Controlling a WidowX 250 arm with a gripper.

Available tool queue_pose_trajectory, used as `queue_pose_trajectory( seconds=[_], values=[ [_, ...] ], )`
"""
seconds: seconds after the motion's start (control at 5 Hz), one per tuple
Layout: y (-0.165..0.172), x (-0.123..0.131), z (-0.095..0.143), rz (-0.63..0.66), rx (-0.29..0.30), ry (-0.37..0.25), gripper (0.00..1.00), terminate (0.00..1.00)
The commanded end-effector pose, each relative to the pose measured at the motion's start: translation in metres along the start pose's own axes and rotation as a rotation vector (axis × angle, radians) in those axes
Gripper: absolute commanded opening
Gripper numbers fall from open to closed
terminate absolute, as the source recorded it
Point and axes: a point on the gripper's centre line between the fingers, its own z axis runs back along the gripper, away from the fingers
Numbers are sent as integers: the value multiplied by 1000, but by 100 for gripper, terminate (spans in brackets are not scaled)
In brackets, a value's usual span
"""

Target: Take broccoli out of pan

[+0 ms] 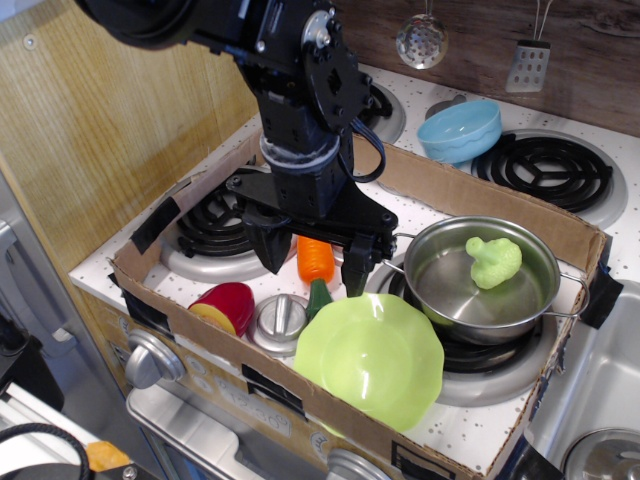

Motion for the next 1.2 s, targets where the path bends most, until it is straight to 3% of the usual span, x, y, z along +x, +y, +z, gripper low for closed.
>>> queue_pose_trajectory(
  seconds=[0.0,0.4,0.6,0.8,1.0],
  values=[
    [0,0,0,0,0,0,100,0],
    [-10,30,24,-443,43,53,100,0],
    [-20,38,28,-574,32,32,100,0],
    [-49,38,25,-814,-11,-11,100,0],
    [-74,34,25,-839,-54,-64,100,0]
  ],
)
